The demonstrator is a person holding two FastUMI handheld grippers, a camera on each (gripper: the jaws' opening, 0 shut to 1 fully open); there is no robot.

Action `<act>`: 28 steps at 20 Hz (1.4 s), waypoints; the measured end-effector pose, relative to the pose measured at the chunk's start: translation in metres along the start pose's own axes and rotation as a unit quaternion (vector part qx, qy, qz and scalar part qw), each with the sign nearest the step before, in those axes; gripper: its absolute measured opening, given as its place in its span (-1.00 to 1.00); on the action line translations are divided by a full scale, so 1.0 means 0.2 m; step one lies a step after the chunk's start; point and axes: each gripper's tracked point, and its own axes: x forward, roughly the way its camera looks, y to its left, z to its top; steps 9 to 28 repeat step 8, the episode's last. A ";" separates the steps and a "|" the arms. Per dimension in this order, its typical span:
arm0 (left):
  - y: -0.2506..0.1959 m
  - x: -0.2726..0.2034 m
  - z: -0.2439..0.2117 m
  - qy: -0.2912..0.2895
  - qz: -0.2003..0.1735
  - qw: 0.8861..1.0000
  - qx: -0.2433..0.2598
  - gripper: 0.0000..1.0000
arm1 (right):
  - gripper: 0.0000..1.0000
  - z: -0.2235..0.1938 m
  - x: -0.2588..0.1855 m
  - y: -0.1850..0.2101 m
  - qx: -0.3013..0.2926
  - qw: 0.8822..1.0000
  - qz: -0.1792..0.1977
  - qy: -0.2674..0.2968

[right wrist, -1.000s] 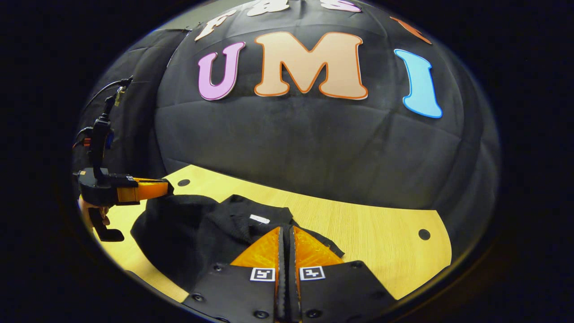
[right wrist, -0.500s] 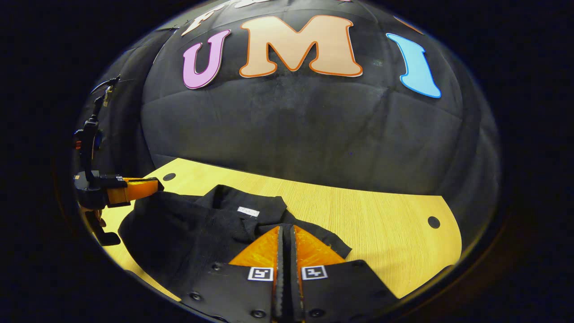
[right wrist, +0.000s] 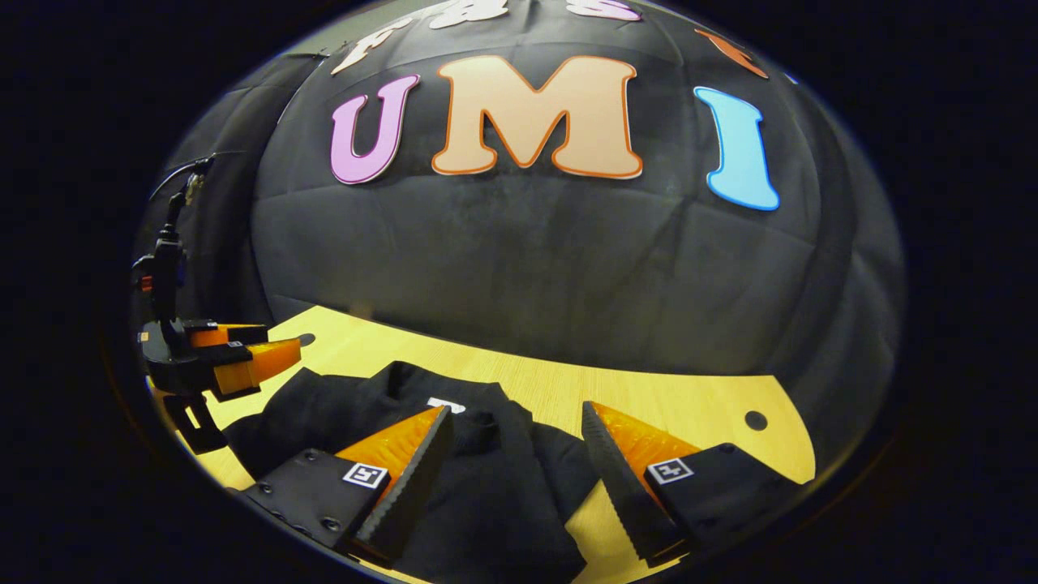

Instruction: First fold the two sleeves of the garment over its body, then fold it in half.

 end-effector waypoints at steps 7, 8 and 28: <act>-0.07 -0.31 0.35 -0.077 -0.005 0.997 -0.003 0.82 | 1.00 0.18 -0.33 0.05 0.023 0.998 0.004 -0.059; -0.08 -0.36 0.41 -0.091 -0.006 0.996 -0.004 0.82 | 0.99 0.20 -0.40 0.04 0.022 0.997 -0.001 -0.070; -0.08 -0.36 0.41 -0.091 -0.006 0.996 -0.004 0.82 | 0.99 0.20 -0.40 0.04 0.022 0.997 -0.001 -0.070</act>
